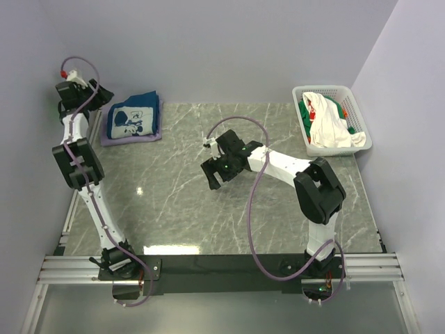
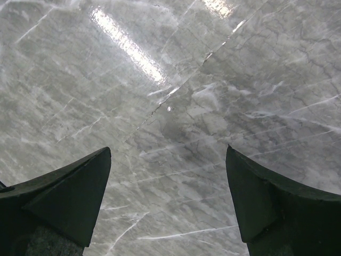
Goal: Fold and stack the t-shirts
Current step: Neatly place the folded tshirt to the corner
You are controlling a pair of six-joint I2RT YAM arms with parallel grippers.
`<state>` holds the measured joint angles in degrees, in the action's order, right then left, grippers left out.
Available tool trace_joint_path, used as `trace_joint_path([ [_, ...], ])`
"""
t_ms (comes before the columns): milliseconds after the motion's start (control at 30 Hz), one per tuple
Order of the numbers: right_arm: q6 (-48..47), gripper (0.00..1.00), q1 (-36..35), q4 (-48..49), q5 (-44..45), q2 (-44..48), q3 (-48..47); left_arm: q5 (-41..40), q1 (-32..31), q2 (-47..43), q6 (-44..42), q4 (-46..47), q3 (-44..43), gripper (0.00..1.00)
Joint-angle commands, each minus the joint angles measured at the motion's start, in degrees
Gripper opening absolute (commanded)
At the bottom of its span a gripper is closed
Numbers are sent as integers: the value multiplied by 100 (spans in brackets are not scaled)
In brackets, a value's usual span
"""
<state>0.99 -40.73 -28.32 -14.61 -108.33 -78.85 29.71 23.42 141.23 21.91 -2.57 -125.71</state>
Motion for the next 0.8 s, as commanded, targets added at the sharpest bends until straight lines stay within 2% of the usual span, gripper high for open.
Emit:
trace_joint_path([
  [0,-20,94,-67,37,2,-56,-236,-106,-110,378,67,54,-103,71],
  [200,-12,94,-67,28,-7,-100,-236,-265,-110,896,234,-103,-550,70],
  [367,-29,94,-67,28,2,-126,-201,34,-110,959,428,159,-367,64],
  [533,-38,94,-67,10,-42,-153,-192,333,-118,828,612,994,-77,47],
  [567,-38,94,-67,2,-50,-162,-201,359,-110,758,586,1082,-7,40],
  [633,-29,93,-67,-7,-77,-179,-219,429,-118,696,438,1240,11,34],
  [667,-29,93,-67,-16,-94,-197,-227,473,-110,617,376,1293,64,25],
  [767,-20,93,-75,-16,-130,-223,-236,562,-127,363,147,1557,379,12],
])
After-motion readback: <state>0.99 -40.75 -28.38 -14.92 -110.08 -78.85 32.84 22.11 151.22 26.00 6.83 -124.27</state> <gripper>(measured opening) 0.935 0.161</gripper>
